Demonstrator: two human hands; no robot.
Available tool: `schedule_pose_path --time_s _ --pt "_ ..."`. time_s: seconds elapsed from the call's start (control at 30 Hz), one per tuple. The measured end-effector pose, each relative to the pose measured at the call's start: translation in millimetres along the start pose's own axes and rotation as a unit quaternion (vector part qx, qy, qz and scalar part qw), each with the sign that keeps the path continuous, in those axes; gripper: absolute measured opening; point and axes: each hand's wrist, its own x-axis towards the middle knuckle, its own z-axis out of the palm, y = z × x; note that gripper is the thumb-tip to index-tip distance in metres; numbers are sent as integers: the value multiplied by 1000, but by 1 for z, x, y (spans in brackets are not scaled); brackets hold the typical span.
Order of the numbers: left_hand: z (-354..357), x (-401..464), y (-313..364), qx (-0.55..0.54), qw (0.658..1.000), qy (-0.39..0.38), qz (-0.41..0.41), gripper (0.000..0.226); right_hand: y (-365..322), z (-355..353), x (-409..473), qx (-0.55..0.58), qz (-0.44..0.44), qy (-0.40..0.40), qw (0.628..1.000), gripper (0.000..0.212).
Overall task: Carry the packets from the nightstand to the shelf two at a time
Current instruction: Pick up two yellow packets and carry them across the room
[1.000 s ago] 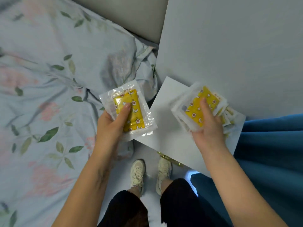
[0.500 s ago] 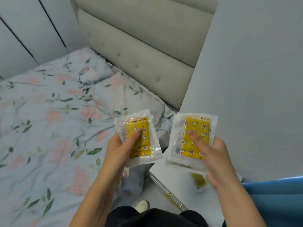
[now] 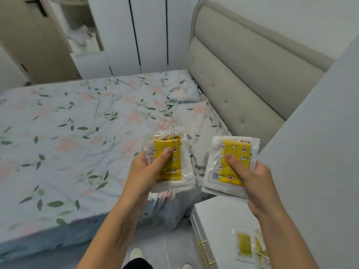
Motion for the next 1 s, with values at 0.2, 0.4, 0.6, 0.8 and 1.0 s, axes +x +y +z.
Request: schedule_pose_path --time_s 0.2,0.4,0.6,0.8,1.0 --pt "-103 -29 15 -30 991 127 30 16 -1 91 -19 -49 -15 -124 991 37" --pt "-230 -76 22 -52 971 228 49 25 15 223 -67 -75 -11 -245 967 38" --pt "-384 -144 25 -62 937 340 54 32 57 368 -141 -94 5 -333 938 33" --pt "-504 -208 30 -76 896 433 64 11 92 480 -207 -111 16 -388 915 15" --pt "-597 -226 35 -114 873 467 76 15 116 587 -254 -151 4 -442 884 13"
